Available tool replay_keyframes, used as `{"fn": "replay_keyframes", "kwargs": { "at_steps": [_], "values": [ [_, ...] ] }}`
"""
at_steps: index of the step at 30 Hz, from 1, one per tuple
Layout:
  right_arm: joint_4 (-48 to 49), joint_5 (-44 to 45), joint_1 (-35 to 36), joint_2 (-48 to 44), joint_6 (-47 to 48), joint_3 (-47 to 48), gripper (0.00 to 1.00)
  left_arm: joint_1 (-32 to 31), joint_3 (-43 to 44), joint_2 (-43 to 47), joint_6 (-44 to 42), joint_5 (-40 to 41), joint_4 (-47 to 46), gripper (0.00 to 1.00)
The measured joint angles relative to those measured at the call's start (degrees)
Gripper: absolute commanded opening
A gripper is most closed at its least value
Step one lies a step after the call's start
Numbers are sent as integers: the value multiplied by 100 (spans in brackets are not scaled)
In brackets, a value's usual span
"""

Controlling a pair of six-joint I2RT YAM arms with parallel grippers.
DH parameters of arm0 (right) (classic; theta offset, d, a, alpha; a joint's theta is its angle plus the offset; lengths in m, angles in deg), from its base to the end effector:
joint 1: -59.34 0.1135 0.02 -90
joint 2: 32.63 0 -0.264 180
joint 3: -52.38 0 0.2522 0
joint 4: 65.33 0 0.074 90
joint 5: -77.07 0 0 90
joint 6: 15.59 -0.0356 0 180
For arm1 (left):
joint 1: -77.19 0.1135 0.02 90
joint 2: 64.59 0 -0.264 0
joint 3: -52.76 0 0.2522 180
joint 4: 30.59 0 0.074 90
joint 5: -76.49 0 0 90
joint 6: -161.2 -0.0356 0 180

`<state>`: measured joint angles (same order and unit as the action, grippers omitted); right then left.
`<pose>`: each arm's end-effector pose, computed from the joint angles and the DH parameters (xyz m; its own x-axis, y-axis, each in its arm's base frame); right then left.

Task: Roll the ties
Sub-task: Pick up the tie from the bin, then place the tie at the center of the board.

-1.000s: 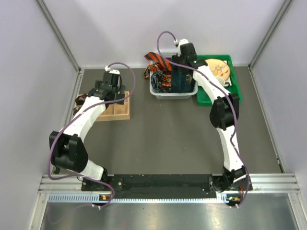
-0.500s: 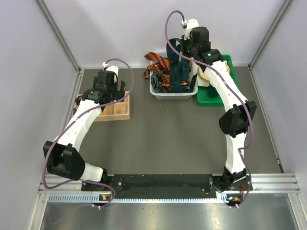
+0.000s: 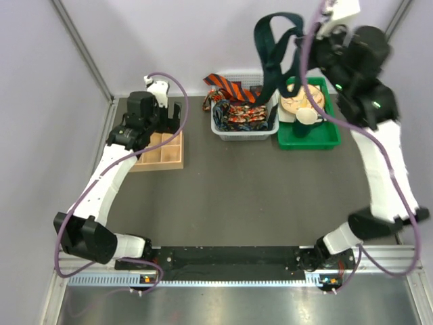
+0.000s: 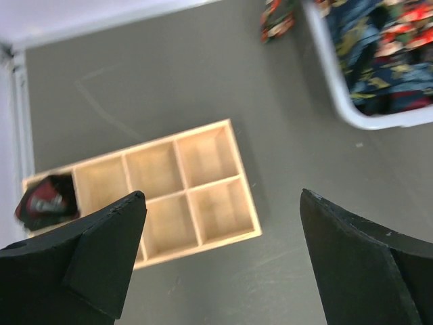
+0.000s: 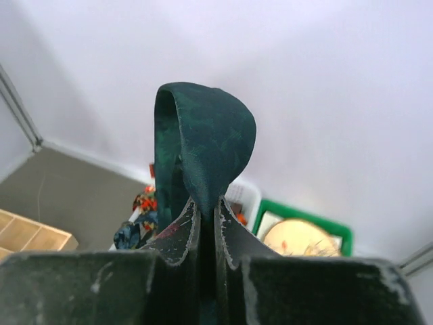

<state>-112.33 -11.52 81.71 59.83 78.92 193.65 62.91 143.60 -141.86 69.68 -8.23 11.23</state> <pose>0.2842 0.1160 0.5705 0.0572 -0.0614 -0.9965 -0.3543 0.9319 -0.0778 0.2948 -0.0717 0.3784 -0.4541 0.1428 -0.8794 0.1792 0.9815 0.0669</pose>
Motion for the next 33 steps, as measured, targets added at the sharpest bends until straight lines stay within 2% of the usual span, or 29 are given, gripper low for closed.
{"fn": "replay_keyframes", "kwargs": {
  "at_steps": [5, 11, 14, 17, 19, 22, 24, 25, 26, 29, 31, 33],
  "values": [
    [310, 28, 0, -2055, 662, -1351, 0, 0, -42, 306, -48, -721, -328, 99],
    [212, -610, 0, -3685, 1729, -3021, 0, 0, -625, 953, -9, -1217, -706, 99],
    [-131, -1296, 0, -3716, 2164, -3552, 0, 0, -800, 1126, -17, -1298, -588, 99],
    [-466, -1873, 107, -3283, 2413, -4096, 0, 81, -802, 1161, -50, -1351, -160, 99],
    [-520, -1967, 435, -2839, 2496, -4367, 0, 328, -815, 1165, -61, -1528, 157, 99],
    [-201, -1810, 1292, -2133, 2575, -5156, 0, 1134, -1051, 1294, -149, -2044, 509, 99],
    [201, -1563, 2120, -1803, 2656, -5947, 20, 1720, -1388, 1523, -284, -2363, 662, 99],
    [299, -1467, 2529, -1604, 2695, -6229, 49, 1963, -1611, 1700, -352, -2441, 730, 99],
    [407, -1425, 2905, -1364, 2717, -6424, 62, 2055, -1742, 1823, -422, -2494, 800, 99],
    [621, -1307, 3606, -586, 2708, -6435, 84, 2133, -2046, 2153, -640, -2702, 1012, 99],
    [610, -1198, 3722, -264, 2629, -6277, 98, 2140, -2105, 2208, -778, -2806, 1064, 99],
    [570, -1095, 3644, -199, 2553, -6142, 99, 2168, -2142, 2184, -925, -2883, 1064, 99]
  ]
}}
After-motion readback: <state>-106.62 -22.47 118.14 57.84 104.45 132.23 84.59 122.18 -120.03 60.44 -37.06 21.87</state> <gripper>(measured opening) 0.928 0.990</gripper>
